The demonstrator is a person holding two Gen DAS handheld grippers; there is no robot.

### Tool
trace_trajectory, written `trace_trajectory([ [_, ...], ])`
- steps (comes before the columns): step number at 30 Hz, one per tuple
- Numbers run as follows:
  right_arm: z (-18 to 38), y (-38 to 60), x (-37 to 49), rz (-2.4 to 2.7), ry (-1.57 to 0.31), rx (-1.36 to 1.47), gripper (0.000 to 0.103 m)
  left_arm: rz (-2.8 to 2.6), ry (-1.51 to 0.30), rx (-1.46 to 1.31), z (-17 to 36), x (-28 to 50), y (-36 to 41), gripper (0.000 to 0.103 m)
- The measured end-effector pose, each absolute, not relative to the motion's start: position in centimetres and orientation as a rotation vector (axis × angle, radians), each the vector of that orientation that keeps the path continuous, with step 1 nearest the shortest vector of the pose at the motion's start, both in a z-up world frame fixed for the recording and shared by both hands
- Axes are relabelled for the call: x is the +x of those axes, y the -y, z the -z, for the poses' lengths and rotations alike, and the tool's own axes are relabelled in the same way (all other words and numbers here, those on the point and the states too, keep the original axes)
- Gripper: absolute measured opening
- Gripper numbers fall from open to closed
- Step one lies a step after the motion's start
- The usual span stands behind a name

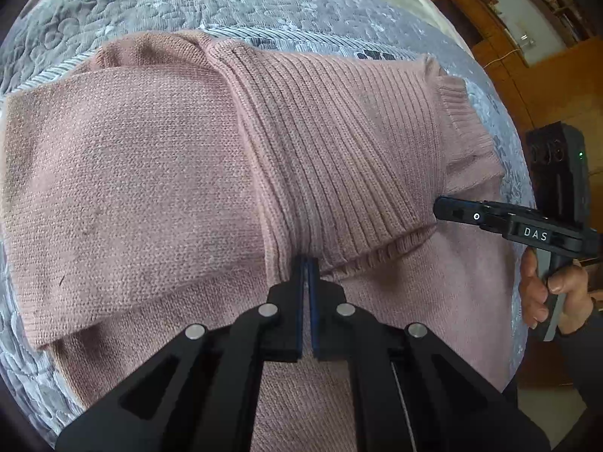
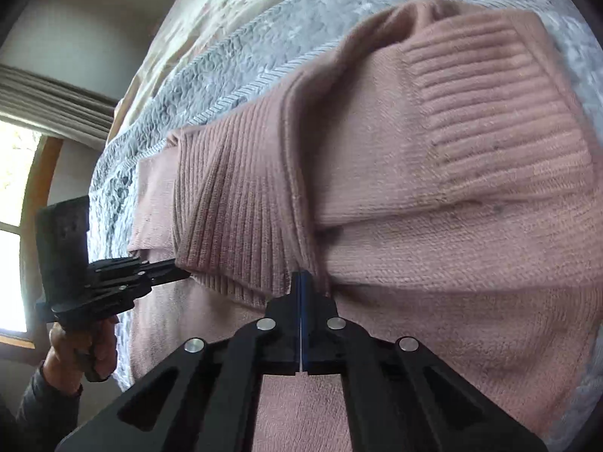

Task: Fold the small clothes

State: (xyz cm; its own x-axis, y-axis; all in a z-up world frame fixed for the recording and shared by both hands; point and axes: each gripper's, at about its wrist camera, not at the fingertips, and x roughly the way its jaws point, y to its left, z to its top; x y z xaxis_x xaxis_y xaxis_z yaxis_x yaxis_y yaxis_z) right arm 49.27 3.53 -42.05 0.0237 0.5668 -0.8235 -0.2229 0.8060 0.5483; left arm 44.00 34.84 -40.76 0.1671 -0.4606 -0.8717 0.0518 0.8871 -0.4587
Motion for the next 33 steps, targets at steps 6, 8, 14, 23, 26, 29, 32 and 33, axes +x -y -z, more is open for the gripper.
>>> trace_trajectory([
  [6, 36.3, 4.1, 46.0, -0.668, -1.361, 0.500, 0.038, 0.337, -1.229, -0.512, 34.3, 36.8, -41.1, 0.067],
  [8, 34.6, 7.4, 43.7, -0.671, -1.351, 0.552, 0.048, 0.317, -1.183, -0.577, 32.0, 32.4, -43.5, 0.076],
  [14, 33.1, 15.6, 33.9, -0.652, -1.403, 0.560, 0.061, 0.283, -1.137, -0.712, 29.2, 17.7, -47.6, 0.083],
  [23, 39.2, 21.0, 22.9, -0.566, -1.577, 0.616, 0.061, 0.290, -1.279, -0.847, 36.5, 6.9, -43.8, 0.081],
  [26, 40.4, 21.1, 21.5, -0.556, -1.596, 0.628, 0.061, 0.281, -1.324, -0.881, 38.6, 6.3, -43.0, 0.081],
  [29, 41.0, 20.9, 20.8, -0.553, -1.602, 0.639, 0.060, 0.272, -1.360, -0.875, 39.8, 6.5, -42.3, 0.081],
  [32, 41.5, 20.5, 20.2, -0.551, -1.616, 0.628, 0.060, 0.275, -1.383, -0.878, 40.7, 7.1, -41.7, 0.081],
  [33, 41.6, 20.2, 20.0, -0.554, -1.620, 0.626, 0.060, 0.282, -1.390, -0.873, 40.8, 7.3, -41.4, 0.081],
])
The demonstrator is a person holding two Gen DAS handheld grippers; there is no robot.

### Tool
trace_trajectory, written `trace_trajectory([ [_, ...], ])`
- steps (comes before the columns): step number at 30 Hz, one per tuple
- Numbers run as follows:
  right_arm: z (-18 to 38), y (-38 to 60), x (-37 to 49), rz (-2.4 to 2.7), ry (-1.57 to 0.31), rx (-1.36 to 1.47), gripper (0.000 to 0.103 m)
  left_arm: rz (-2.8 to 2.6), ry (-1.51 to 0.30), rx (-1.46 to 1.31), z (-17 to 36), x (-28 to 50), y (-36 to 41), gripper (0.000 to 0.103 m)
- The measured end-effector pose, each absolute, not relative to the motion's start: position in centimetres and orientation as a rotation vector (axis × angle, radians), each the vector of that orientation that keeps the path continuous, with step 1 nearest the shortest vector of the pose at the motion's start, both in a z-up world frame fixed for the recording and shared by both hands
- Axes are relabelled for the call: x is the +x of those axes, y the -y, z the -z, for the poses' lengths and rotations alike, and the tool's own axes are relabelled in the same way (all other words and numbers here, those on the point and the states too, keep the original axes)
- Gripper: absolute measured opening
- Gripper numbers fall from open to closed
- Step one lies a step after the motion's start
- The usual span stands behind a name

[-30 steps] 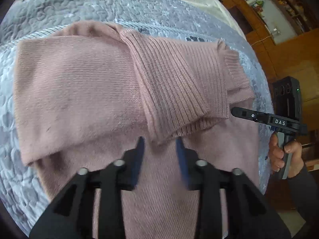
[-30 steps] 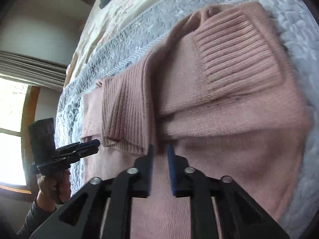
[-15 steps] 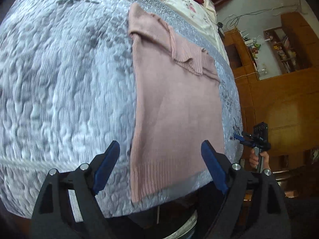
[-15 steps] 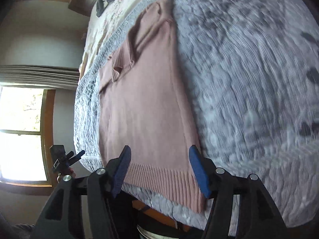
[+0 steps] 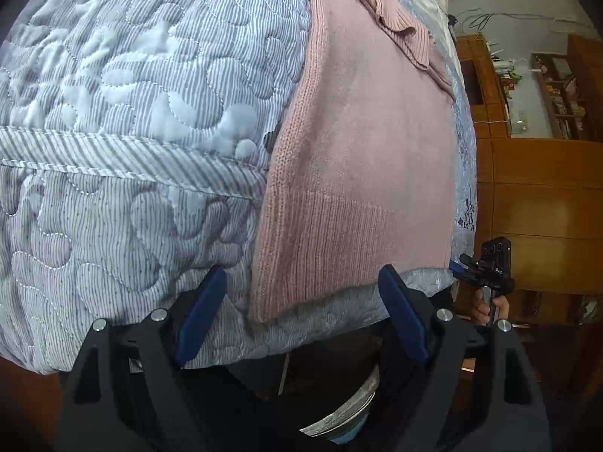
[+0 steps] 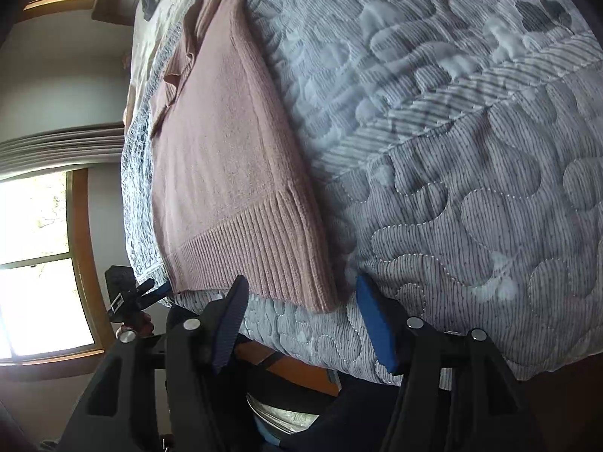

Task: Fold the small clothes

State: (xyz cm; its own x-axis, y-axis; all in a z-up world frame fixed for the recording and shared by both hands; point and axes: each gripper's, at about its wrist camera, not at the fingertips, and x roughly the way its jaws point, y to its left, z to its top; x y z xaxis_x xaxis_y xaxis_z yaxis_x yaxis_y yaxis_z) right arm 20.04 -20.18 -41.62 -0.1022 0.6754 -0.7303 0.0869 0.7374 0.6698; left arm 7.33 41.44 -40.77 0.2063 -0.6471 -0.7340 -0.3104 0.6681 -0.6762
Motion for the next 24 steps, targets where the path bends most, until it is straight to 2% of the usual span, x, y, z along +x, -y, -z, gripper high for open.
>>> trace_trajectory([
  [3, 42.1, 19.4, 19.7, -0.567, -1.636, 0.615, 0.060, 0.311, -1.412, -0.871, 41.2, 7.8, -40.2, 0.077],
  [6, 42.8, 18.3, 19.8, -0.567, -1.644, 0.615, 0.057, 0.299, -1.444, -0.854, 42.0, 8.5, -39.6, 0.056],
  [7, 43.0, 18.2, 20.0, -0.560, -1.643, 0.625, 0.052, 0.293, -1.448, -0.876, 42.4, 8.5, -39.7, 0.043],
  [8, 43.1, 18.1, 20.2, -0.557, -1.643, 0.646, 0.041, 0.283, -1.449, -0.891, 42.6, 8.5, -39.8, 0.028],
  [9, 43.2, 18.2, 20.2, -0.561, -1.641, 0.668, 0.022, 0.284, -1.451, -0.910, 42.8, 8.4, -39.9, 0.015],
  [10, 43.2, 18.4, 20.2, -0.565, -1.636, 0.679, 0.013, 0.283, -1.448, -0.933, 42.9, 8.2, -40.1, 0.008],
  [17, 39.0, 19.5, 19.5, -0.649, -1.510, 0.810, 0.009, 0.303, -1.244, -1.129, 39.3, 5.5, -42.3, 0.007],
  [24, 34.9, 19.0, 20.8, -0.716, -1.402, 0.864, 0.009, 0.342, -1.111, -1.195, 35.4, 5.9, -42.3, 0.007],
])
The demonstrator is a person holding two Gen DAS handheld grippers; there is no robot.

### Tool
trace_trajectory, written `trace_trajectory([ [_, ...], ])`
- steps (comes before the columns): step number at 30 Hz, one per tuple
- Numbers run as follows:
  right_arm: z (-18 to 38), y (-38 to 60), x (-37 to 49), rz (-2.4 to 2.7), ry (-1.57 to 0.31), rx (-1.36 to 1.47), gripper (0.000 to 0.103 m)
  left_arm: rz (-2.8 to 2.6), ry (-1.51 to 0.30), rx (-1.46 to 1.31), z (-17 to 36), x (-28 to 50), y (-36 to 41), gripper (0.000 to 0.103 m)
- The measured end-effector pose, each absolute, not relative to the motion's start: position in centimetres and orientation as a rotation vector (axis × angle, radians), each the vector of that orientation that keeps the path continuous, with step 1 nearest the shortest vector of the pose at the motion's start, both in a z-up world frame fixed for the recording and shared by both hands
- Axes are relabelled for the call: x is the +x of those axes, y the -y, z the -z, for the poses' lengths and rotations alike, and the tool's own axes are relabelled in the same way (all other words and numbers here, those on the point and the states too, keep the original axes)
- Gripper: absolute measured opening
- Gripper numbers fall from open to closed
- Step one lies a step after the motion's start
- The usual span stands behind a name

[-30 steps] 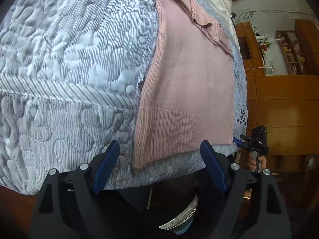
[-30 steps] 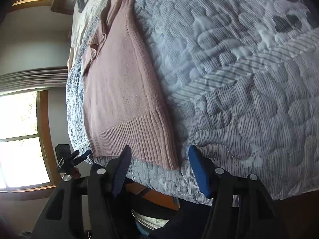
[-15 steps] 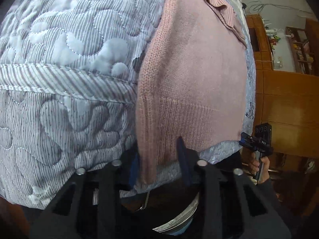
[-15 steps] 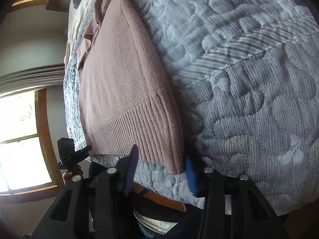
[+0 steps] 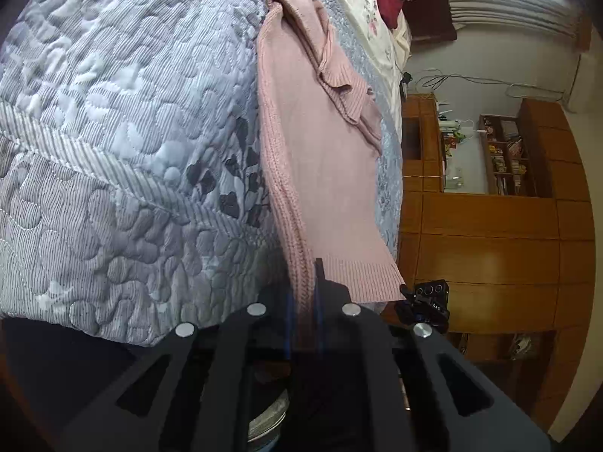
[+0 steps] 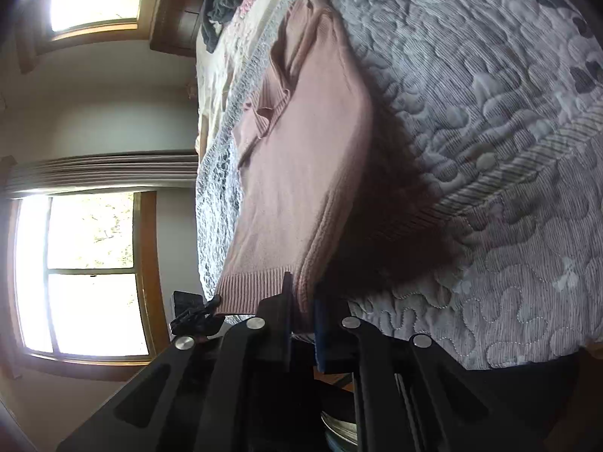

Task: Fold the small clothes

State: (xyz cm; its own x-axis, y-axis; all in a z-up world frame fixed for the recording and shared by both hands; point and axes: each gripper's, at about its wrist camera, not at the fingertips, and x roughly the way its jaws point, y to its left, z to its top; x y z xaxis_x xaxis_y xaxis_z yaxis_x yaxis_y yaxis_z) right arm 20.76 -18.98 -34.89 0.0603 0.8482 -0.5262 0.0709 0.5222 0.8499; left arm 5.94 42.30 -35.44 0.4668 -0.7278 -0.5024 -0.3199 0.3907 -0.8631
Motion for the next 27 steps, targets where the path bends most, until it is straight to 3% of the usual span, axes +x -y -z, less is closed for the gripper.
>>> trace_trajectory([
  [14, 31.3, 19.5, 28.2, -0.682, -1.303, 0.915, 0.009, 0.317, -0.998, -1.333, 32.7, 12.0, -45.8, 0.007],
  [27, 35.0, 16.7, 40.3, -0.581, -1.365, 0.893, 0.009, 0.222, -1.044, -1.403, 37.0, 22.3, -49.3, 0.007],
])
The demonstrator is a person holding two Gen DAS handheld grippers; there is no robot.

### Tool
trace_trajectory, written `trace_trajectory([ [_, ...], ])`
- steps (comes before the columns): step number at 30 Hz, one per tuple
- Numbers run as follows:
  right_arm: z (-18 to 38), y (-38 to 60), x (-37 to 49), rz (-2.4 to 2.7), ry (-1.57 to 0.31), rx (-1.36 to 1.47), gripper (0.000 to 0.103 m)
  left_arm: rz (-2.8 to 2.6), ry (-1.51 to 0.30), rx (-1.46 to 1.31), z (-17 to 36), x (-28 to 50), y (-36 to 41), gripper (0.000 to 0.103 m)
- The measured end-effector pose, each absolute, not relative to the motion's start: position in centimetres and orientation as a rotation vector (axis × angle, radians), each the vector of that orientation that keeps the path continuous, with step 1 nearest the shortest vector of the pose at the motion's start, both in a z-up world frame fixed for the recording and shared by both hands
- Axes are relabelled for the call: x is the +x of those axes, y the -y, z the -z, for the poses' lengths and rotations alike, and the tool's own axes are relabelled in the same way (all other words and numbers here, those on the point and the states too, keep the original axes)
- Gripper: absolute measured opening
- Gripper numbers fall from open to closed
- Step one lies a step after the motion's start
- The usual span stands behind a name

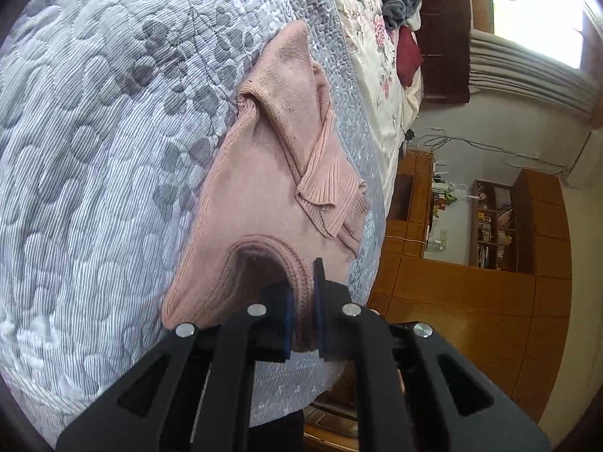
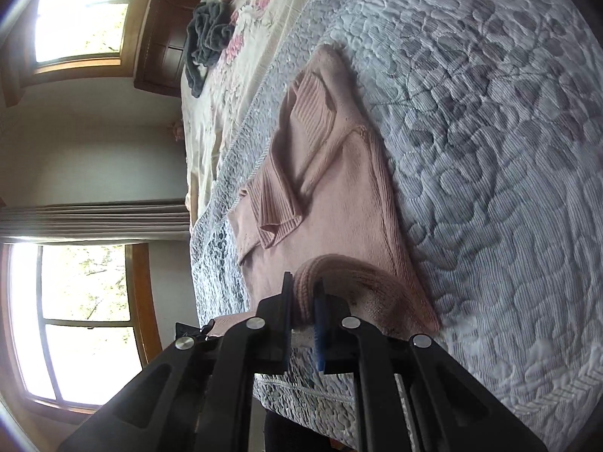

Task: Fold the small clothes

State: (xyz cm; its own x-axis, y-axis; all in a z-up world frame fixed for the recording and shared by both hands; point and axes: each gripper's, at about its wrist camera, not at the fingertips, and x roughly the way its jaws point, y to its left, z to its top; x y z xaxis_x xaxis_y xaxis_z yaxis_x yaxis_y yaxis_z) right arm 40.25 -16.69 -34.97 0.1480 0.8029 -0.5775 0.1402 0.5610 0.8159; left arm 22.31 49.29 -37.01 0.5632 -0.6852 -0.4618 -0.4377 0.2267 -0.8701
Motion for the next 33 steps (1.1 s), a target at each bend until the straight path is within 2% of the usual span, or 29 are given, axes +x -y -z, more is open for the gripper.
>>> trace_trajectory([
  [8, 39.2, 14.8, 45.4, -0.511, -1.452, 0.845, 0.010, 0.141, -1.129, -1.457, 42.0, 26.6, -50.6, 0.008],
  [13, 40.1, 13.7, 46.9, -0.519, -1.502, 0.819, 0.027, 0.131, -1.154, -1.452, 43.2, 28.0, -50.9, 0.017],
  [15, 39.1, 13.5, 47.2, -0.553, -1.487, 0.830, 0.041, 0.142, -1.139, -1.423, 42.3, 28.1, -50.9, 0.024],
  [17, 37.3, 13.6, 47.3, -0.591, -1.442, 0.813, 0.044, 0.136, -1.106, -1.346, 40.3, 28.0, -51.2, 0.056],
  [19, 35.7, 13.4, 47.5, -0.617, -1.411, 0.755, 0.045, 0.137, -1.085, -1.253, 38.3, 28.0, -51.5, 0.063],
  [23, 33.9, 11.7, 47.1, -0.606, -1.368, 0.502, 0.045, 0.154, -1.123, -1.063, 36.5, 28.8, -51.0, 0.063],
  [27, 35.5, 9.5, 46.6, -0.575, -1.375, 0.309, 0.045, 0.167, -1.194, -0.923, 37.1, 30.0, -49.7, 0.063],
  [33, 37.8, 8.2, 45.9, -0.553, -1.376, 0.200, 0.044, 0.166, -1.288, -0.757, 39.1, 31.6, -47.7, 0.062],
])
